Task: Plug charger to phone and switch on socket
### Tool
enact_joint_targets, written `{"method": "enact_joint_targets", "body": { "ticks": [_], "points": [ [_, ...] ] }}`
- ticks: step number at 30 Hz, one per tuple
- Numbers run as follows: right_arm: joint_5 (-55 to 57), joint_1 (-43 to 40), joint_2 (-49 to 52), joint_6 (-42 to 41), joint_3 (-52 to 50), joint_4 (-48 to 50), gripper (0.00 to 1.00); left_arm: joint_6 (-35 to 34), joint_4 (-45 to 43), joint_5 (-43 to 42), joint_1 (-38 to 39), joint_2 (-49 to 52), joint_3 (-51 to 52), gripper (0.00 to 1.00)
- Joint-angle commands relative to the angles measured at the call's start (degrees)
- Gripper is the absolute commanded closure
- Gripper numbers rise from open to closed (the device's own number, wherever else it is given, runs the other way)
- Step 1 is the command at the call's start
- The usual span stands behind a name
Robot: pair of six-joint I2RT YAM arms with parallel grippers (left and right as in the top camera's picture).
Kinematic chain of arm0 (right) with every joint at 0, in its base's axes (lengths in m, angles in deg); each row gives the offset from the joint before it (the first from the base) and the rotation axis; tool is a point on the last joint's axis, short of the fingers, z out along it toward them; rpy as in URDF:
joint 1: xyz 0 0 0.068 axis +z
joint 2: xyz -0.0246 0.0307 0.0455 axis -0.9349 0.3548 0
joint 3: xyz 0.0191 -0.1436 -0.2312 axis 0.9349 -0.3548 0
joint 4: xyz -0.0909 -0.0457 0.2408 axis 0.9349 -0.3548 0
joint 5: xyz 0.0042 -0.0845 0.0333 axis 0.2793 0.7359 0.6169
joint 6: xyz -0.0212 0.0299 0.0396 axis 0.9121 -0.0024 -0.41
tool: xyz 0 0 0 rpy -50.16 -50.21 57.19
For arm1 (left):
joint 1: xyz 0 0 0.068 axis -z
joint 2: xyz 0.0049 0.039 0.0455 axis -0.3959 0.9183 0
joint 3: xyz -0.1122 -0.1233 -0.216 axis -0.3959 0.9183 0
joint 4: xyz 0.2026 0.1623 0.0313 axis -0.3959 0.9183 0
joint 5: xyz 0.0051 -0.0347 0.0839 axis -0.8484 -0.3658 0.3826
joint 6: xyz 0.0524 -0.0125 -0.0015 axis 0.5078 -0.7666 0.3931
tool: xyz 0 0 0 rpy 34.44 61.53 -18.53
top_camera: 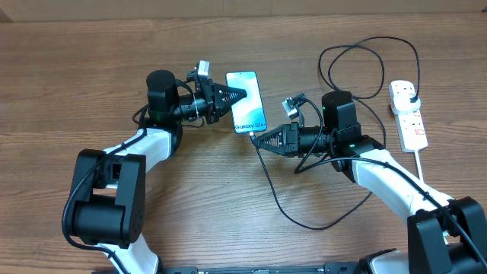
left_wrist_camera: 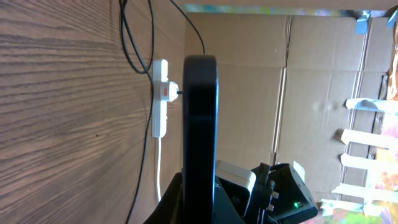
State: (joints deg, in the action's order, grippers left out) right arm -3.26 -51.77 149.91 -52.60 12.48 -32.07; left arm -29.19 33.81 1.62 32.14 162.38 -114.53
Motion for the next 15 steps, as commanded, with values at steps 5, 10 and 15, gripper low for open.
{"method": "enact_joint_targets", "body": {
  "ticks": [5, 10, 15],
  "points": [
    [3.8, 0.2, 0.3, -1.5, -0.3, 0.5, 0.96, 1.4, -0.7, -0.4, 0.2, 0.1, -1.8, 0.96],
    [4.0, 0.2, 0.3, -1.6, -0.3, 1.0, 0.96, 2.3, -0.7, -0.5, 0.2, 0.1, -1.8, 0.96],
    [3.9, 0.2, 0.3, -3.1, -0.3, 2.7, 0.96, 3.9, -0.7, -0.5, 0.3, 0.1, -1.8, 0.96]
  ]
}}
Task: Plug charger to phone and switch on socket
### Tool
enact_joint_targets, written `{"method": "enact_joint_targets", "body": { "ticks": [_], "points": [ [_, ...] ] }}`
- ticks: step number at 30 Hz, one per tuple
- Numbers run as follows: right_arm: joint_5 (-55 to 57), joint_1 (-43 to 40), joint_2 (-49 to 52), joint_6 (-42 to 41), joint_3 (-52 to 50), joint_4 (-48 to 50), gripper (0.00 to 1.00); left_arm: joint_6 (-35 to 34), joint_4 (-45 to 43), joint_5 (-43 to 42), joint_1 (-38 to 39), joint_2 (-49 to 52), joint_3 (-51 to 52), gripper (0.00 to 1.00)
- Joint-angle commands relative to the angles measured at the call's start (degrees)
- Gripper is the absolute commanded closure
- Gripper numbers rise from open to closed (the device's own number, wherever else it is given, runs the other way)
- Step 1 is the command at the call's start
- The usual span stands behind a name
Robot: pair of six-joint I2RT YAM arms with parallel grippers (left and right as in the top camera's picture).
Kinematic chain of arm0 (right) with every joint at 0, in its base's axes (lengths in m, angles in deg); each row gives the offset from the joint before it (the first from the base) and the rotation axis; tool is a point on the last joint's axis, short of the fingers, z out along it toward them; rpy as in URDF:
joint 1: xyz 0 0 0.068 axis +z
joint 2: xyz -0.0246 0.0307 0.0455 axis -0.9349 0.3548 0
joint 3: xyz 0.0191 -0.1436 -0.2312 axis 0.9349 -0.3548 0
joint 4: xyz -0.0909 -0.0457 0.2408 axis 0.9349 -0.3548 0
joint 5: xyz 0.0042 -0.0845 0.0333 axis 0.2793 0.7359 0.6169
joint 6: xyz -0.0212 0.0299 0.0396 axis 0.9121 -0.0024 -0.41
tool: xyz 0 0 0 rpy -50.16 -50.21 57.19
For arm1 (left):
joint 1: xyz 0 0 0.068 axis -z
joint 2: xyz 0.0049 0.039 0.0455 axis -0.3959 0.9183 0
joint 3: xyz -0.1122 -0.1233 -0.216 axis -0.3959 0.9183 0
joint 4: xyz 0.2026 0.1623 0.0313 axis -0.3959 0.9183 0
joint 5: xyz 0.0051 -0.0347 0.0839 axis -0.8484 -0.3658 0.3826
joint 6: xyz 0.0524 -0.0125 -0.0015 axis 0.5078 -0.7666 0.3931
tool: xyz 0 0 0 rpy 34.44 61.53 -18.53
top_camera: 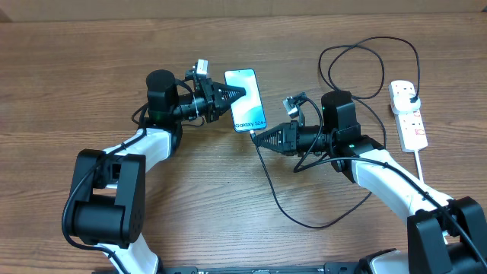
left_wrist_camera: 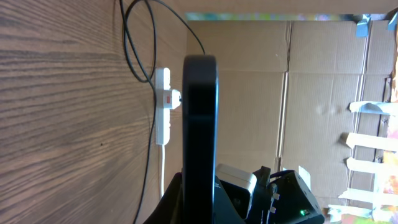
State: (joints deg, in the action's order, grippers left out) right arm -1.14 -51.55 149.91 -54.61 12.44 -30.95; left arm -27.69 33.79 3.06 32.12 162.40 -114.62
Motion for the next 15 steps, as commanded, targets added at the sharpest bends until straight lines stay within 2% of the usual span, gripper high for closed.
{"method": "enact_joint_targets", "body": {
  "ticks": [1, 15],
  "points": [
    [1.9, 0.0, 0.3, -1.5, -0.3, 1.7, 0.96, 2.4, -0.7, -1.9, 0.3, 0.1, -1.7, 0.95],
    [4.5, 0.0, 0.3, -5.3, -0.3, 3.7, 0.96, 2.4, -4.7, -2.1, 2.3, 0.1, -1.7, 0.95]
  ]
}}
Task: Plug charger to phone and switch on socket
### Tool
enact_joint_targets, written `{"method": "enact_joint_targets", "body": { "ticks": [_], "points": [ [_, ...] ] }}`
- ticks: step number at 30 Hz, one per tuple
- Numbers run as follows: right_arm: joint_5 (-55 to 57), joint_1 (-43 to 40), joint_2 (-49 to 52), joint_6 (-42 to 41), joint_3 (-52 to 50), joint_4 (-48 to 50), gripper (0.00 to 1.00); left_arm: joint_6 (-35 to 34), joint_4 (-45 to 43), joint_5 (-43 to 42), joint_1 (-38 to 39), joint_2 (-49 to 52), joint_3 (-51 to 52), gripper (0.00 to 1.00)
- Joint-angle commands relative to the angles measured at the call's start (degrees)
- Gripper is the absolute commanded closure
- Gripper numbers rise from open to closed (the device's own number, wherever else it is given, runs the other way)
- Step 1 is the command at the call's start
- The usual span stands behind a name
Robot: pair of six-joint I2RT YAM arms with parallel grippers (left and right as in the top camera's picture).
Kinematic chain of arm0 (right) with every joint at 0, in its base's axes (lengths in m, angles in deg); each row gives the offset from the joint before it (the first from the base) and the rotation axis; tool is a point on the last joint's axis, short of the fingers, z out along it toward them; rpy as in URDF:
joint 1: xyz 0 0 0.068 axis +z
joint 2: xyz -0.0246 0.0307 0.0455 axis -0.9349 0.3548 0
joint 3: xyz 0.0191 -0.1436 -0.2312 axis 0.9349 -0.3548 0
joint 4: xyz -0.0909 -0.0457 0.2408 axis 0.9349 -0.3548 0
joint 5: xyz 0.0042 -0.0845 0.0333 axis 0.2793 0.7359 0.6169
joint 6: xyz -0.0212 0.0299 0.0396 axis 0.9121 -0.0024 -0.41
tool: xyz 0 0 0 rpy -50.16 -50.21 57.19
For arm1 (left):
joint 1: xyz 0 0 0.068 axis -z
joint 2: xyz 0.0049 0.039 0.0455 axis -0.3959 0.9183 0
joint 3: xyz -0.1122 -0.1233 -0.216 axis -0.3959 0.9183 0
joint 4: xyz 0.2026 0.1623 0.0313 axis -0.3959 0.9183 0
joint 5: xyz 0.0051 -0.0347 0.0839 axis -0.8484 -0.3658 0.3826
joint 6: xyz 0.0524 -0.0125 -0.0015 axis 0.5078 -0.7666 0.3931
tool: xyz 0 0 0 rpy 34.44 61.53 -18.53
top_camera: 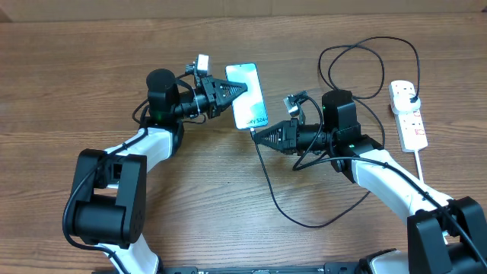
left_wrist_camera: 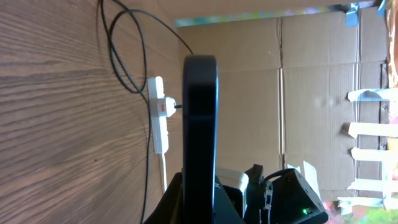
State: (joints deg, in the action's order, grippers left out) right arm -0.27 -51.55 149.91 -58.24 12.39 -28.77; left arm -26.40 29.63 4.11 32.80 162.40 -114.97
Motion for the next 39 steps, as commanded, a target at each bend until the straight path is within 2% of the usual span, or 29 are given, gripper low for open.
{"method": "enact_joint_targets", "body": {
  "ticks": [1, 23, 39],
  "points": [
    [3.9, 0.0, 0.3, -1.9, -0.2, 2.0, 0.96, 1.1, -0.5, -3.4, 1.6, 0.1, -1.3, 0.96],
    [6.4, 0.0, 0.3, -3.1, -0.2, 3.2, 0.96, 0.0, -0.6, -5.3, -1.3, 0.1, -1.3, 0.96],
    [6.8, 2.0, 0.3, -1.0, -0.2, 2.4, 0.96, 0.0, -0.6, -1.6, -1.2, 0.1, -1.3, 0.95]
  ]
}}
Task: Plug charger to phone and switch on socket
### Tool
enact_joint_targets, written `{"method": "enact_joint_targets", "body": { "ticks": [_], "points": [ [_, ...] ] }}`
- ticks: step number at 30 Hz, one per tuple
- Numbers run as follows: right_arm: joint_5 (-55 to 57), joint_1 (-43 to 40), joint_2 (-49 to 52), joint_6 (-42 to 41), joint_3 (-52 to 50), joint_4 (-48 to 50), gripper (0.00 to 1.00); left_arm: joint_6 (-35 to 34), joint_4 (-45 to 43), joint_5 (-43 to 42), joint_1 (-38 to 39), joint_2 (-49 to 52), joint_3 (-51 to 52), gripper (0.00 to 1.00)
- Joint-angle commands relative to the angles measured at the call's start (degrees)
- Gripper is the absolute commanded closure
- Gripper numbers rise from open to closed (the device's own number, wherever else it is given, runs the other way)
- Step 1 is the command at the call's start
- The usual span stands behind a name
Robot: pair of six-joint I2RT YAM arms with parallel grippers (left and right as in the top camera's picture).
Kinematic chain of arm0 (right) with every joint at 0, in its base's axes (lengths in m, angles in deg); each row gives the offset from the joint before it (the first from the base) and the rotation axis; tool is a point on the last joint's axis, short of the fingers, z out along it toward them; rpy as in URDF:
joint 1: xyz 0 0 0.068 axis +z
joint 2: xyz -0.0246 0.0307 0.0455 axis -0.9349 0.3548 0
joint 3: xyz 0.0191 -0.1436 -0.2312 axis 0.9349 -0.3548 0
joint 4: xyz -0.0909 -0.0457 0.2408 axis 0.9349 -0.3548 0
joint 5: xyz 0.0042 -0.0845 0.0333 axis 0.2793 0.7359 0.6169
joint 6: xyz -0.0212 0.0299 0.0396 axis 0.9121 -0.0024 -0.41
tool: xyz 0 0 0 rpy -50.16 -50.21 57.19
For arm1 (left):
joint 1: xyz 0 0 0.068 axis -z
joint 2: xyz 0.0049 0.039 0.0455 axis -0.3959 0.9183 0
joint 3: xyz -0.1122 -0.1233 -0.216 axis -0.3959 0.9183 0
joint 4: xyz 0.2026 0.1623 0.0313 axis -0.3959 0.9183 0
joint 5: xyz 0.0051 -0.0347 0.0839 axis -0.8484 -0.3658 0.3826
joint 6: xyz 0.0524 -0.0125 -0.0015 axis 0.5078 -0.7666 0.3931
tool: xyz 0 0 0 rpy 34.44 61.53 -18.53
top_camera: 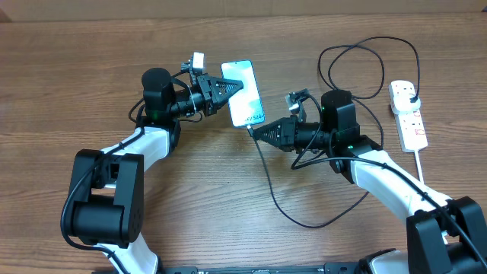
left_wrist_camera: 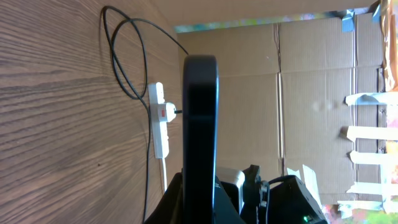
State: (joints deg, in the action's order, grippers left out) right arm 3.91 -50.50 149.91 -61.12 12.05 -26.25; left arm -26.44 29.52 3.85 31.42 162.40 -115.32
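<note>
A phone (top_camera: 242,93) with a lit pale screen is held off the table, tilted, by my left gripper (top_camera: 228,87), which is shut on its left edge. In the left wrist view the phone (left_wrist_camera: 200,124) shows edge-on as a dark slab between the fingers (left_wrist_camera: 186,202). My right gripper (top_camera: 259,131) is shut on the black charger plug, whose tip sits at the phone's lower end. The black cable (top_camera: 283,205) loops over the table to the white socket strip (top_camera: 407,114) at the right, also seen from the left wrist as the strip (left_wrist_camera: 160,121).
Another loop of black cable (top_camera: 365,65) lies at the back right near the strip. A white lead (top_camera: 420,164) runs from the strip toward the front. Cardboard walls (left_wrist_camera: 298,93) stand behind the table.
My left gripper has moved the phone a little further left and back, tilting it more. My right gripper has followed, its tip staying at the phone's lower end.
At first the phone was held by my left gripper near the table's middle, with my right gripper and plug at its lower end. Over the following moments both grippers shifted slightly left and back together, and the phone's tilt grew.
</note>
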Motion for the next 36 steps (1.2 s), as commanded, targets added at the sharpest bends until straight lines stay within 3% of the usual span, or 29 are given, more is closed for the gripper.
{"method": "enact_joint_targets", "body": {
  "ticks": [1, 18, 23, 28, 36],
  "points": [
    [3.5, 1.1, 0.3, 2.5, 0.1, -1.2, 0.96, 0.0, -0.5, -1.0, 0.1, 0.1, -1.0, 0.96],
    [22.3, 2.3, 0.3, 12.3, 0.1, -18.4, 0.96, 0.1, -0.5, 0.0, -1.4, 0.1, -1.0, 0.96],
    [28.9, 4.5, 0.3, 12.3, 0.1, -20.9, 0.89, 0.3, -0.5, -0.1, -1.4, 0.1, -1.0, 0.96],
    [31.4, 5.7, 0.3, 12.3, 0.2, -21.6, 0.65, 0.3, -0.5, -0.1, -1.6, 0.1, -1.0, 0.96],
    [45.8, 14.9, 0.3, 19.0, 0.3, -21.4, 0.57, 0.2, -0.4, -0.1, -4.5, 0.1, -1.0, 0.96]
  ]
}}
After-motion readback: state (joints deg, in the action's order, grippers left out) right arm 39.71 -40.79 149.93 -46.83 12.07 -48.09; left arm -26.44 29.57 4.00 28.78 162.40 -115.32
